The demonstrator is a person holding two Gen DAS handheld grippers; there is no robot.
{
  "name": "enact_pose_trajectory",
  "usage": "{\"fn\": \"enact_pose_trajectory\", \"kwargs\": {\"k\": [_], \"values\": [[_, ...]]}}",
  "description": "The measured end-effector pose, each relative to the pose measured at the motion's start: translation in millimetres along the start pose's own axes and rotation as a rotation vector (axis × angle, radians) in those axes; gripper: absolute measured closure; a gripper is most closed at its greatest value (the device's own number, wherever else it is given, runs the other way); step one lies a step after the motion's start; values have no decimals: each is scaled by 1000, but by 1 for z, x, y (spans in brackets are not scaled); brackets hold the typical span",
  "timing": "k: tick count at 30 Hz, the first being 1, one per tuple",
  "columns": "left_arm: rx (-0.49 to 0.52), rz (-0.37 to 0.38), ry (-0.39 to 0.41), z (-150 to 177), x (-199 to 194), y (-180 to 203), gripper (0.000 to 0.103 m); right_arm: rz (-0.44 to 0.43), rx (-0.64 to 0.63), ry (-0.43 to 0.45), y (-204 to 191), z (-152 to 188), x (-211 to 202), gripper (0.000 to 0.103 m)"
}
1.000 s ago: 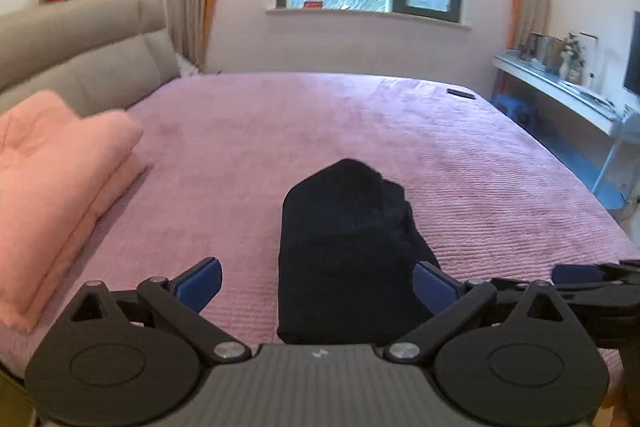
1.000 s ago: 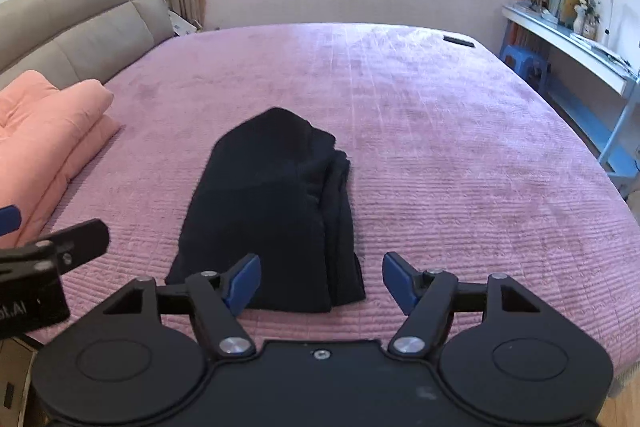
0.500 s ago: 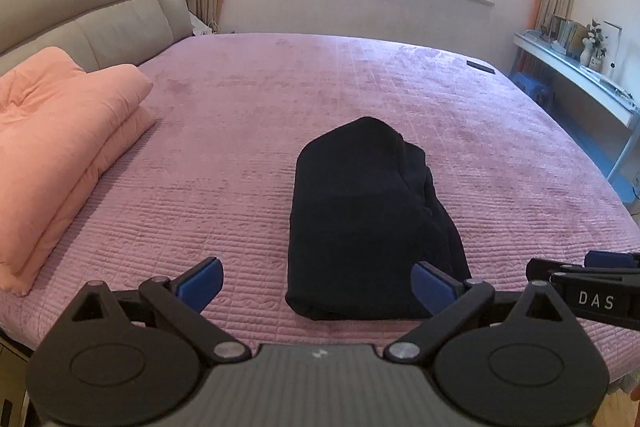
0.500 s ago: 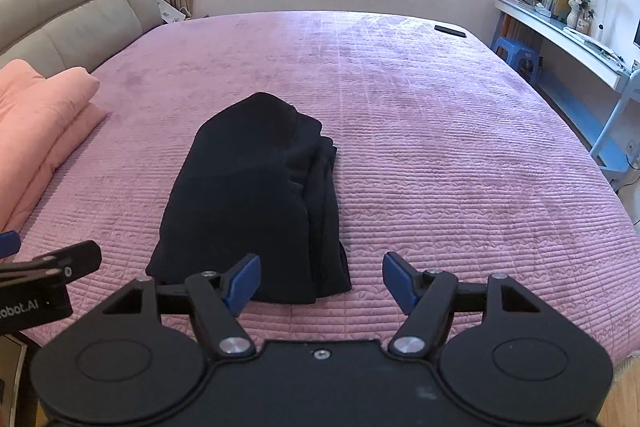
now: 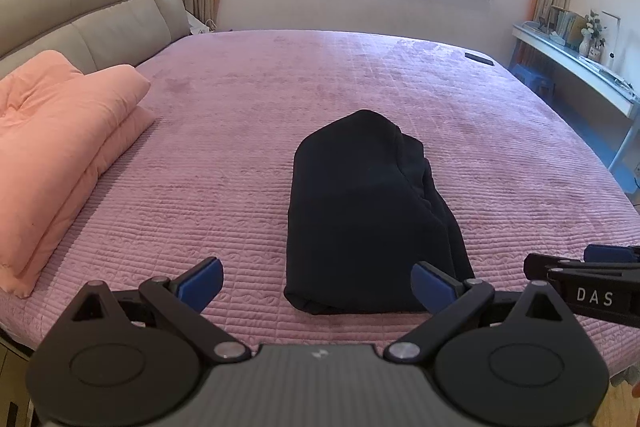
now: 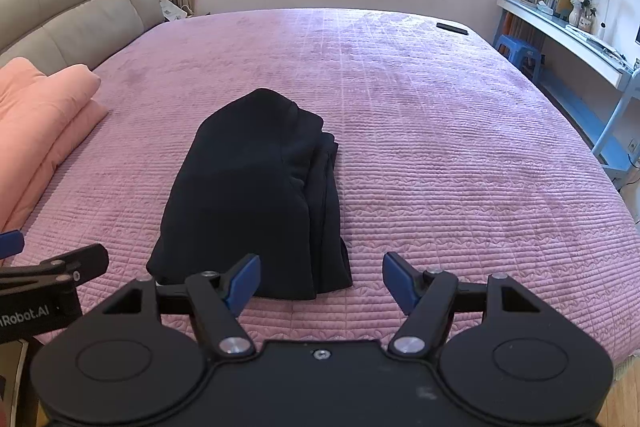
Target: Fold large clothes
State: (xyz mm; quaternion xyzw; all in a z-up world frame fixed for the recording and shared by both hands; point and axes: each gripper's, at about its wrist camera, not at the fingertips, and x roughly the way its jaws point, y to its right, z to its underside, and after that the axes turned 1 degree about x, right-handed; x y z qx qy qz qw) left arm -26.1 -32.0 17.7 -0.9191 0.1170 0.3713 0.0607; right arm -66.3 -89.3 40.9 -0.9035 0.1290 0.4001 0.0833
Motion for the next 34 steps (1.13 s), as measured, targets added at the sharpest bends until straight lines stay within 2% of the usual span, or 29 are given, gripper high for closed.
{"fn": "enact_pose_trajectory", "kwargs": {"k": [23,27,34], "values": [[2,-9,-17,5,0,2,1,-10,-1,-14,4,4,1,23],[-6,-6,-31,5,2,2,1,15,-36,-2,-1,6,1,23],[28,-6,-15,7,4,2,3,-1,-30,-12,-2,7,2,23]]}}
